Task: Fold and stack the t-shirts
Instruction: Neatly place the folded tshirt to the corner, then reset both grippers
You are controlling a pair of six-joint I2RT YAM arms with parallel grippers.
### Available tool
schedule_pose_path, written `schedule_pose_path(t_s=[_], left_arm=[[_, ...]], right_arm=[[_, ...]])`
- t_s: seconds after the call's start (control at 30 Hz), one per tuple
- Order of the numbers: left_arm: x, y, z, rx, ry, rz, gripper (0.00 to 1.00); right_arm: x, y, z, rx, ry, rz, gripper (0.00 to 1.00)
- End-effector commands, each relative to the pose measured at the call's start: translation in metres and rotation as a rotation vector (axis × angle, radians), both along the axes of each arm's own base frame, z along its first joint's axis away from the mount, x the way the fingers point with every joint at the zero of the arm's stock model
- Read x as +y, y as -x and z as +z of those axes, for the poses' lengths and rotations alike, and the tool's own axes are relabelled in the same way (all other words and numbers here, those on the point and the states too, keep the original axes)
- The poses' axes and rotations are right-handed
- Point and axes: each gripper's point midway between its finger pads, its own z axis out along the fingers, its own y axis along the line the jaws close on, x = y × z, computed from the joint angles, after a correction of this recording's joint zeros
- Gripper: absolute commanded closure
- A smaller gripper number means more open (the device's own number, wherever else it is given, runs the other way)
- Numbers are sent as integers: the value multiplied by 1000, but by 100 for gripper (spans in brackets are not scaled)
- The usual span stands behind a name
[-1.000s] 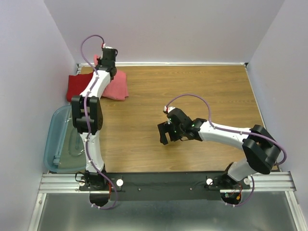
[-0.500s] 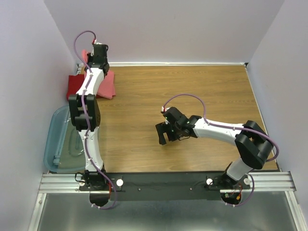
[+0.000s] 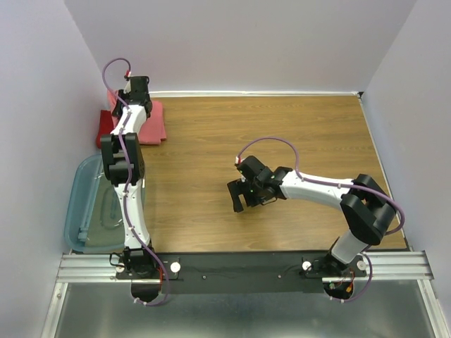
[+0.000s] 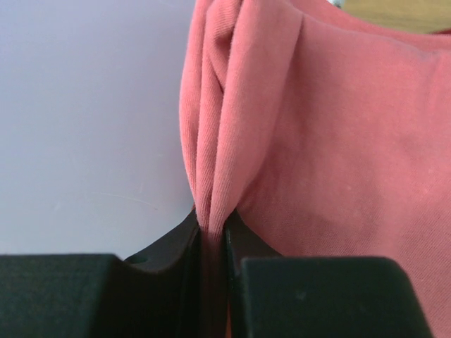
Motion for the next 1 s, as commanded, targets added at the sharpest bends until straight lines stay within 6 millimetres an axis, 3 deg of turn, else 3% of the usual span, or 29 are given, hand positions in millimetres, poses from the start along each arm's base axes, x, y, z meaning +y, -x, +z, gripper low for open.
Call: schedule_pose_path(t_s=[0.0,0.03,0.17,0.23,0.4,0.43,0.5,0.53,0.63,0.67,0.7,0.73,0.77,0.83,0.87,0.93,0.97], left_arm=[[15,-4,28,-76,-74,62,77],[17,-3,29,-80,-82,70,75],[22,2,41,-110,-108,104,41],[21,3,51,-146,-101,113,29],[11,1,84,-266,-29,92,23],[5,-1,104,-324,1,77,23],[-15,-10,116,-401,110,19,23],[-24,-8,139,-454,145,-7,23],[-63,-11,166,-538,274,-120,23],[-74,-1,189,-577,298,-153,23],[-91,2,200,-598,339,-202,23],[-95,9,210,-619,359,-221,23],[-117,25,232,-649,385,-276,23],[-144,42,250,-683,467,-363,23],[-150,66,263,-709,496,-397,23],[-167,90,279,-754,563,-484,22],[-170,119,284,-789,594,-495,13]], right_arm=[[-1,-3,2,13,21,-20,3],[-1,-4,3,11,18,-23,3],[0,-5,7,9,19,-26,3],[0,-6,9,7,18,-28,3],[-2,-14,16,-20,24,-71,3],[-5,-16,17,-26,25,-83,3],[-10,-22,17,-43,41,-112,3],[-17,-29,18,-50,47,-138,3],[-40,-52,31,-93,48,-248,2],[-47,-60,37,-107,40,-280,2],[-57,-68,48,-136,27,-317,2],[-66,-76,55,-152,20,-354,2],[-87,-89,61,-165,17,-425,2],[-110,-101,82,-212,-10,-500,1],[-133,-110,87,-228,-8,-566,1],[-159,-115,113,-303,-25,-640,0],[-178,-119,125,-343,-24,-686,0]])
